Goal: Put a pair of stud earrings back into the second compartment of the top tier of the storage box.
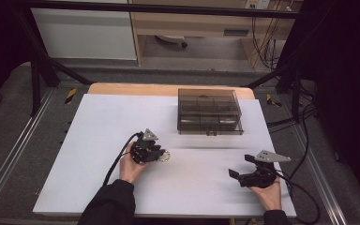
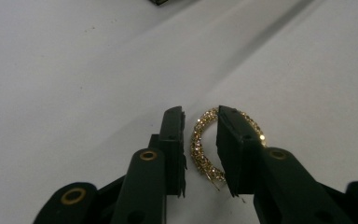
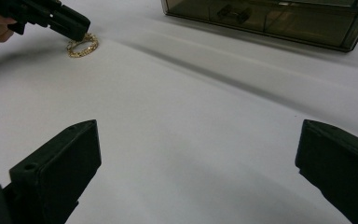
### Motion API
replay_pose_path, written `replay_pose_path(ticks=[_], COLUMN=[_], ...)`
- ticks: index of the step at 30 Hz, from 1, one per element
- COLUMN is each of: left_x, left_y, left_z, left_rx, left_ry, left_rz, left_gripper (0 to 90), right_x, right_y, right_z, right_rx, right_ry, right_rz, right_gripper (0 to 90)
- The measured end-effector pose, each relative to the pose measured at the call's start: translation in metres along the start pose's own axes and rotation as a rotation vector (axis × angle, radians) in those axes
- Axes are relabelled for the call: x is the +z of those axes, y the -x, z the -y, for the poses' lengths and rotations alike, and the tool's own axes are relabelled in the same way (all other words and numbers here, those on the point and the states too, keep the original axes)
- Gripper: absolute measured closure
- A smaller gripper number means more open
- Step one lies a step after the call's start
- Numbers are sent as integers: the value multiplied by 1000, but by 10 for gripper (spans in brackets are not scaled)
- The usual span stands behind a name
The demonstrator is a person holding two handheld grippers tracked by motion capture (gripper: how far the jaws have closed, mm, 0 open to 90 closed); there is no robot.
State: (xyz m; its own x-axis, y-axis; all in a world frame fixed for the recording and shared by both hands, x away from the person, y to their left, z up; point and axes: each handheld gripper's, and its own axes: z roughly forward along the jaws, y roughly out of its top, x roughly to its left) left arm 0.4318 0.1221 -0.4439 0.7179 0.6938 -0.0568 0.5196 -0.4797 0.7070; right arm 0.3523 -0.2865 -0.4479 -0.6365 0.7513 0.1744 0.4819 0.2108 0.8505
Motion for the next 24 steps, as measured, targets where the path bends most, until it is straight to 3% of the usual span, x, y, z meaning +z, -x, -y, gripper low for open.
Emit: replay_pose_path(ticks=[13,24], left_x=[3,-1], left_y=[3,3], left_z=[0,-1], left_rx=[31,30], left_ry=[-8,0], left_rz=[-35,-48], left_gripper=[842,855], right_x=[0,0], right_y=[0,0], right_z=[0,0], right_rx=[3,1], right_ry=[1,-1], right_rz=[0,-1], right_gripper=[4,4])
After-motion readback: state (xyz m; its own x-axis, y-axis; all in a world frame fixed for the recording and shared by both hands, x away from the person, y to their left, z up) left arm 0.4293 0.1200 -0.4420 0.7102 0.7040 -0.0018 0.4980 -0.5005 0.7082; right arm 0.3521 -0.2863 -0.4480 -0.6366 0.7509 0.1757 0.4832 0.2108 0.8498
